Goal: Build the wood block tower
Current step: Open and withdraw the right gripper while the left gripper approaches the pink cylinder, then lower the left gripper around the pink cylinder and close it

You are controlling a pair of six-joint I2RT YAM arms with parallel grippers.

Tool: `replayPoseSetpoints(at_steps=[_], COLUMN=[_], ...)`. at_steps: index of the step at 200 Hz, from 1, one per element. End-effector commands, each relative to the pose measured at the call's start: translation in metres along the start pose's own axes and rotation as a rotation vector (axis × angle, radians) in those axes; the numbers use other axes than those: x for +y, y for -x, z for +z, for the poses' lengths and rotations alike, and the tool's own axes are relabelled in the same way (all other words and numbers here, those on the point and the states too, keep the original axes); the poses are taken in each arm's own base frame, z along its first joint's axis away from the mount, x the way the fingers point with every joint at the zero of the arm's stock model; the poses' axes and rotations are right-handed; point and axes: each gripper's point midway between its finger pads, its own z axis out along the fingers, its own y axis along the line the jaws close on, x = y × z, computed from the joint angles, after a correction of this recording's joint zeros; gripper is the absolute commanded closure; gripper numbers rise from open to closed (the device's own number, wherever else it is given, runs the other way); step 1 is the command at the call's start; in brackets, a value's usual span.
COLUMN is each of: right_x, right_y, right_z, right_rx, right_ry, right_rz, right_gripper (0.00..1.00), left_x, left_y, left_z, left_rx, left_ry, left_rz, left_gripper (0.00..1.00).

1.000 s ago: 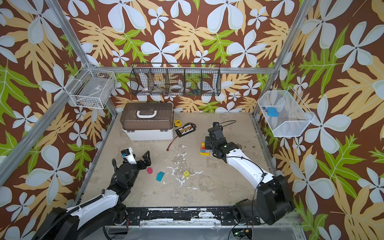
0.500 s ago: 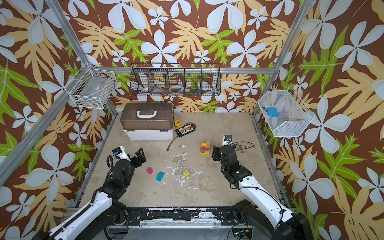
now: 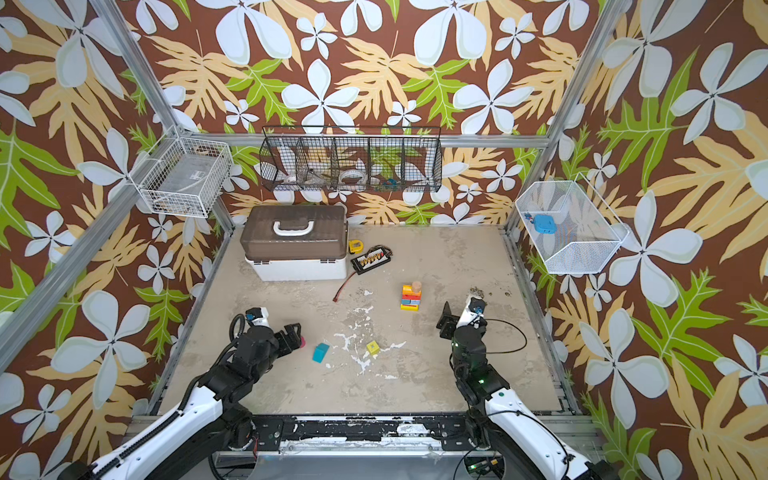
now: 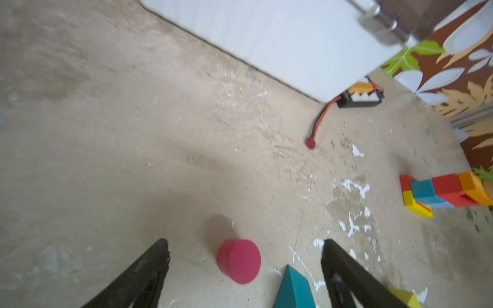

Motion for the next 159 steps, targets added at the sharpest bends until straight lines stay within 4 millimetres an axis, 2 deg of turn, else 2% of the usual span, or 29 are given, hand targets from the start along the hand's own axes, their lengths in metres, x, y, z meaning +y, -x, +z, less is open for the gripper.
replayPoseSetpoints(at_steps=[1, 45, 112, 135, 159], right_x=[-0.011, -0.013, -0.007, -0.002, 0.000], right_y=[0.012, 0.012, 0.008, 0.004, 0.003], right_z=[-0.003, -0.003, 0.013, 0.021, 0.024], right_rx=[-0.084, -0.091, -0.041, -0.008, 0.008], right_ry=[-0.048, -0.059, -0.097, -0.102, -0.101], right_rz=[0.068, 0.083, 0.042, 0.021, 0.012], right_gripper=[0.20, 0.17, 0.18, 0.20, 0.21], left_x=[0.000, 0.001, 0.002, 0.002, 0.000], left_y=[-0.004, -0.010, -0.029, -0.028, -0.023], left_z=[0.000, 0.003, 0.025, 0.026, 0.025], left_rx=[-0.004, 0.003, 0.046, 0.033, 0.015], left_ry=[0.031, 0.050, 0.134, 0.139, 0.132], left_rz=[-0.004, -0.014, 0.055, 0.070, 0.076], left_gripper=[0.09, 0.13, 0.24, 0.28, 0.36])
